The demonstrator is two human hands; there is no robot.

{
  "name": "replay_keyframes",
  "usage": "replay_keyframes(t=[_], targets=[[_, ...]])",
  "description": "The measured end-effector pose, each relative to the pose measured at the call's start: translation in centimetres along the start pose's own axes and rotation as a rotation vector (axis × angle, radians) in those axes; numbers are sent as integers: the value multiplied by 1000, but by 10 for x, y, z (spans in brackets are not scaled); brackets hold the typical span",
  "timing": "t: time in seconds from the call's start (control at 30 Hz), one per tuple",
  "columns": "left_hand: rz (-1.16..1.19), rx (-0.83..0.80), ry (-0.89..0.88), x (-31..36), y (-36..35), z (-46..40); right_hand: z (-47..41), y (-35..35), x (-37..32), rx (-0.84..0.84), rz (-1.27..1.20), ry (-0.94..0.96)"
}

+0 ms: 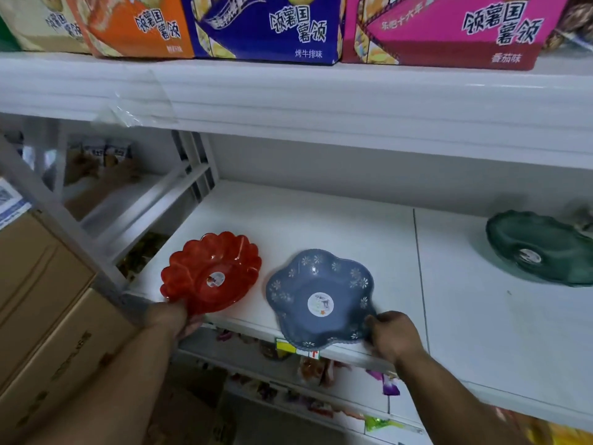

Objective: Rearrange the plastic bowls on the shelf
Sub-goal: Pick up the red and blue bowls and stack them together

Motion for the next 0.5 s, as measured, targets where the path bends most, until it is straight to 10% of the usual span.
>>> replay_keyframes(t=[0.5], targets=[[-52,-254,-230,38,-48,61,8,-5,3,-38,-440,-109]])
Point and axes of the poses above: each hand's wrist, its own z-axis away from the middle knuckle, its own y-axis out of the back of the hand, x = y × z, the point moved 4 cm from there along -z, towards the middle knuckle, and after that the axes turned 8 degrees about -x, right-handed, at the moved point
